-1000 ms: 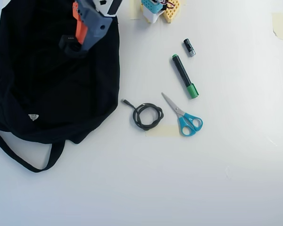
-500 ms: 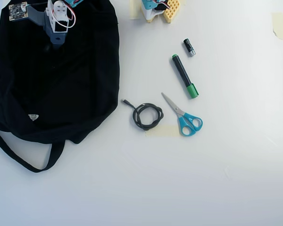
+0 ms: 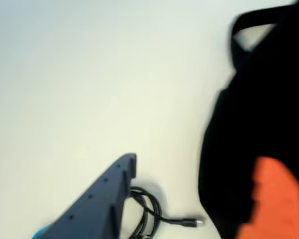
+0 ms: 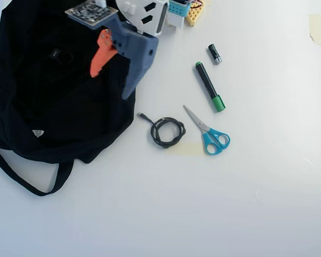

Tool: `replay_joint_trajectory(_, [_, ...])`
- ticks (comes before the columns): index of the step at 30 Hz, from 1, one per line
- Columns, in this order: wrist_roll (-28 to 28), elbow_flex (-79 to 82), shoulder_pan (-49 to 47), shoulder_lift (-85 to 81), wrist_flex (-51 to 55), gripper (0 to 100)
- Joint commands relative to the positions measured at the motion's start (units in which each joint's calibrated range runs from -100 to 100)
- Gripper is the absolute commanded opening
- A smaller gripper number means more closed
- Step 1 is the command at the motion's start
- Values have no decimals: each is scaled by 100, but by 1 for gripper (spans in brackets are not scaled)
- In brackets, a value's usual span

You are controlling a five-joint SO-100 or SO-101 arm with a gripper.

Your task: Put the bike light into the black bag

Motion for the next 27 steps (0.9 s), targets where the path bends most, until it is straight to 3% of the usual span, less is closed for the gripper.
replay_joint_trajectory(1, [-15,-165,-577,-294,22,4])
replay_joint_trajectory(8, [-272,-120,-817,-460,522,2])
replay_joint_trajectory(15, [299,275,-854,-867,2055,2])
replay_joint_trajectory(20, [299,1389,-1026,-1904,1951,2])
replay_joint_trajectory(27, [299,3941,-1265,-3605,754,2])
